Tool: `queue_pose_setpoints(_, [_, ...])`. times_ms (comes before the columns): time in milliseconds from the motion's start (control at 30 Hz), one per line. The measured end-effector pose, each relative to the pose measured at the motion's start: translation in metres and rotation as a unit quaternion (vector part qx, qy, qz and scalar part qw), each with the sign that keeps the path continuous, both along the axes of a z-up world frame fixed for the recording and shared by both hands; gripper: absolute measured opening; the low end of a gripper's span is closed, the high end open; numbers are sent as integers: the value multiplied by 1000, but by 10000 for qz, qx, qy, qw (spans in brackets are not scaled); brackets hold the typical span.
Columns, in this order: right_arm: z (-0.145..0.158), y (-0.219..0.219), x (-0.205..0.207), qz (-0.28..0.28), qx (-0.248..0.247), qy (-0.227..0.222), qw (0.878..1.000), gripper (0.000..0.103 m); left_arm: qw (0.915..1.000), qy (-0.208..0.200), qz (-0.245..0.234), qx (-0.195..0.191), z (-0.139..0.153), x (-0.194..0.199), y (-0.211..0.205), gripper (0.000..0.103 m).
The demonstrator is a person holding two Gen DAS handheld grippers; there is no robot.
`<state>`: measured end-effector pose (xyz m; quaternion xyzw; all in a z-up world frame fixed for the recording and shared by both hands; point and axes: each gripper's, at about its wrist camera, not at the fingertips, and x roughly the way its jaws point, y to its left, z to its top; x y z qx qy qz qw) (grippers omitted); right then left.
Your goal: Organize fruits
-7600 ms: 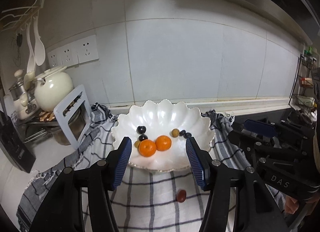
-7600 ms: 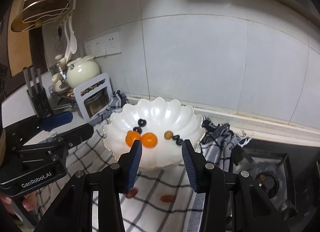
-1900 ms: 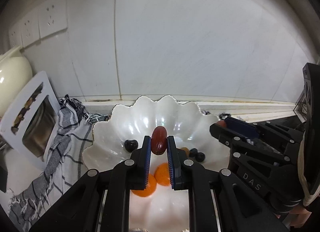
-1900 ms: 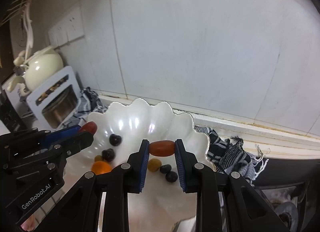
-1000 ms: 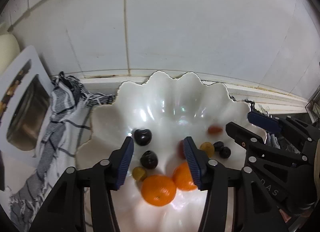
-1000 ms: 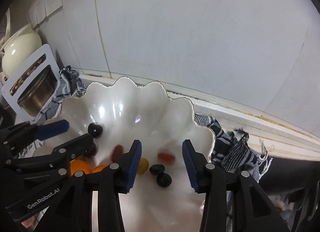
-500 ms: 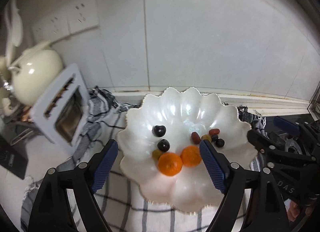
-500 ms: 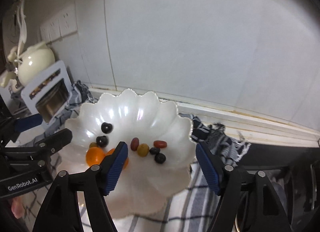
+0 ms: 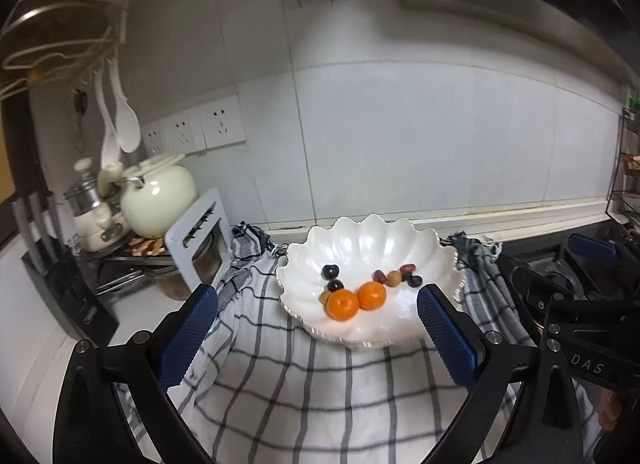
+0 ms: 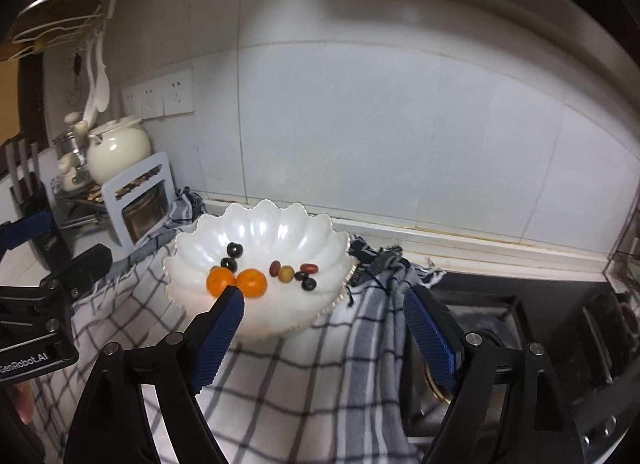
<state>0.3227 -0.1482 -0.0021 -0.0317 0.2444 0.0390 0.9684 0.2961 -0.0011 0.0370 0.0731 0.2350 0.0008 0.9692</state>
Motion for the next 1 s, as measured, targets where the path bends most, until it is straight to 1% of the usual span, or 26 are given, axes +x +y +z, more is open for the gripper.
queue_pose_setpoints(100, [4, -2, -36, -10, 19, -141, 9999, 84, 9999, -113, -50, -30, 1, -33, -2, 103])
queue_pose_setpoints(233, [7, -5, -81, -6, 93, -302, 9995, 87, 9997, -192, -138, -87, 2, -74, -3, 103])
queue_pose_setpoints(367, [11, -8, -127, -62, 62, -470, 9989, 87, 9993, -339, -133, -104, 6, -121, -5, 103])
queue_pose_setpoints(633, [16, -18, -208, -139, 47, -734, 9972, 91, 9982, -537, -245, -56, 14, -195, -17, 103])
queue_pose_setpoints(833, [16, -22, -253, -157, 49, -779, 9968, 91, 9973, -656, -317, -43, 20, -235, -26, 103])
queue_pose_setpoints(1000, [16, -23, -276, -215, 38, -762, 9969, 91, 9970, -702, -334, 13, 21, -260, -29, 103])
